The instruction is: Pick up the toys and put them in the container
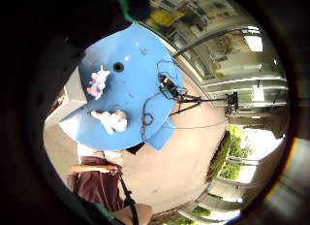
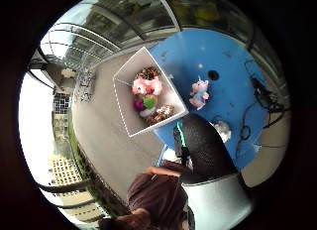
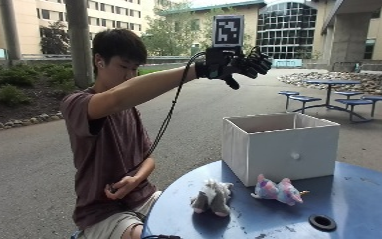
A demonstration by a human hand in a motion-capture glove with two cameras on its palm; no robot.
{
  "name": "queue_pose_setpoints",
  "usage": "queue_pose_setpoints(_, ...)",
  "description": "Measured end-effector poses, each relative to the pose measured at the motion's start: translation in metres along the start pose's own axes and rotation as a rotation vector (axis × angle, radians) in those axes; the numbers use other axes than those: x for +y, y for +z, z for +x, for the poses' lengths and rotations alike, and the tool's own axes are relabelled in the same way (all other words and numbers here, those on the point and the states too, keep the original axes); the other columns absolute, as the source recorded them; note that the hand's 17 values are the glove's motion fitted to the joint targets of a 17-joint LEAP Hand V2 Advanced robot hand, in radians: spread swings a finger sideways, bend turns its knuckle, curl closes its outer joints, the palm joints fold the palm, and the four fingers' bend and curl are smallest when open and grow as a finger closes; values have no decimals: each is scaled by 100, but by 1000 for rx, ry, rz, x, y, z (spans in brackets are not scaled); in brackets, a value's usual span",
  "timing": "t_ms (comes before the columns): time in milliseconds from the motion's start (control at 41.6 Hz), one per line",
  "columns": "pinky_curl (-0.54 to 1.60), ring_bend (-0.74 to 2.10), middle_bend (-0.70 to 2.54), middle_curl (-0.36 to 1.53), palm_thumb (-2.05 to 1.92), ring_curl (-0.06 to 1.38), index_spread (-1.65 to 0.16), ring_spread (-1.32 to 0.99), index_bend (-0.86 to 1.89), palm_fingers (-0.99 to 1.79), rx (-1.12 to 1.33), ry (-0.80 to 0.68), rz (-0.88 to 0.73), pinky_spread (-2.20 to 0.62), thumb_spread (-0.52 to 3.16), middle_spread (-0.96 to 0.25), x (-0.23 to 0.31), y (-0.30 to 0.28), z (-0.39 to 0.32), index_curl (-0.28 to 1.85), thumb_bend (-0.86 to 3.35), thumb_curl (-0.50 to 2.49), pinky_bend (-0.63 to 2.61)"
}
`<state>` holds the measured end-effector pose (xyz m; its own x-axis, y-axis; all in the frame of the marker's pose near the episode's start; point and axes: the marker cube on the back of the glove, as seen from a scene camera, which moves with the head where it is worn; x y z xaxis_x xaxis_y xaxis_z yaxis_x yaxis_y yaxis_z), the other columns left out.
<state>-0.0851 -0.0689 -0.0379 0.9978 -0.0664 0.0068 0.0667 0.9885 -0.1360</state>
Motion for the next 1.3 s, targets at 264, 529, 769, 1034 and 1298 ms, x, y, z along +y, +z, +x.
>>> queue_pose_setpoints(264, 35, 51, 16, 34, 17, 29, -11, -1, 2, -26, 27, 32, -67, 4, 134, 5, 35, 43, 66, 10, -1, 44, 98)
queue_pose_setpoints(529, 35, 50, 16, 33, 17, 29, -11, 0, 2, -26, 3, -73, -99, 4, 134, 4, 46, 82, 79, 9, -1, 41, 97)
queue_pose_setpoints(769, 35, 51, 15, 32, 13, 30, -11, 0, 2, -28, 2, -171, -105, 4, 132, 5, 53, 128, 81, 8, -2, 38, 97)
queue_pose_setpoints(1034, 35, 49, 16, 31, 10, 30, -10, 0, 2, -28, 54, -138, -210, 4, 129, 6, 61, 253, 66, 8, -2, 36, 96)
queue_pose_setpoints(1298, 36, 58, 17, 31, 28, 33, -11, 0, 2, -14, -42, -154, -338, 4, 132, 5, 65, 357, 55, 7, 7, 40, 100)
